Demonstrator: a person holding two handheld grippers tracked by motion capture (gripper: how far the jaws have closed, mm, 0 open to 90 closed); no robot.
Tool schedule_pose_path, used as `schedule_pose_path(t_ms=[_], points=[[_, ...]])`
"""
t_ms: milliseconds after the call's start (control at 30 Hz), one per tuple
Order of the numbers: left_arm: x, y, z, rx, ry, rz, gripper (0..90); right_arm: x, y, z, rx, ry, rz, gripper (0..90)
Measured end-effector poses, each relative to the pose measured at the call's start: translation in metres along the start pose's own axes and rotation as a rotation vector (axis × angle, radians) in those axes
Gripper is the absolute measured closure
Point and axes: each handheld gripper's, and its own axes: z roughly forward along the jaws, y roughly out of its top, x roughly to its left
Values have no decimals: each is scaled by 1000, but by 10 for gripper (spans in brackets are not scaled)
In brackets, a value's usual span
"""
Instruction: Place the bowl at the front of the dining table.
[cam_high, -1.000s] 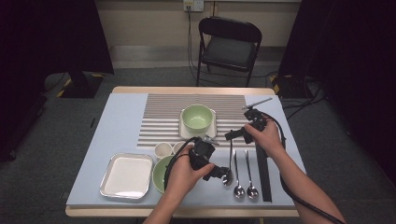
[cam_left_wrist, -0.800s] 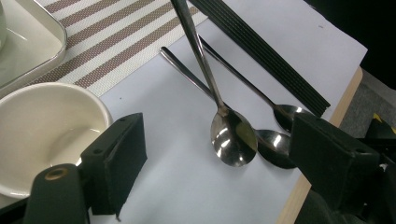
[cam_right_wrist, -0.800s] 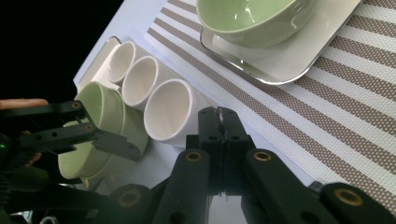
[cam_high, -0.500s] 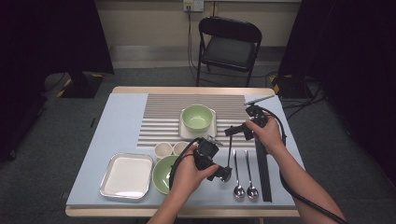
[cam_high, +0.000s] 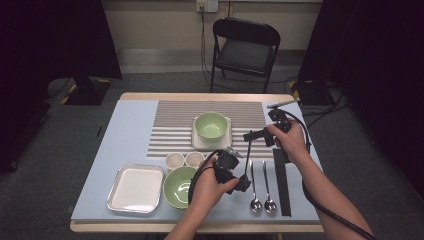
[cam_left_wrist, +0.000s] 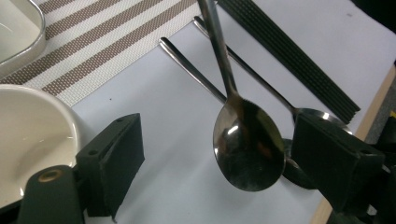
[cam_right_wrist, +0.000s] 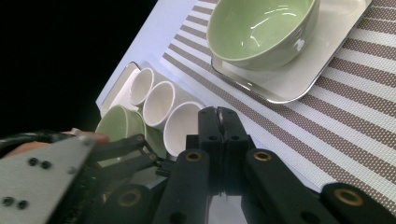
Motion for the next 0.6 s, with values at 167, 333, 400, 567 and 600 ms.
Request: schedule_pose_path(t_ms=[167, 333, 400, 567, 600], points=[[-1, -1, 6, 6, -1, -3, 167, 2, 0, -1, -2, -7, -6, 900], [-4, 1, 7, -7, 0, -7, 168, 2, 0, 2, -3, 0, -2, 900], [-5, 2, 7, -1, 13, 3, 170, 2, 0, 3, 0, 5, -1, 900], [1, -1, 7, 22, 39, -11, 177, 2, -1, 2, -2, 17, 5, 900], [2, -3, 8, 22, 41, -16, 177, 1, -1, 1, -11, 19, 2, 900]])
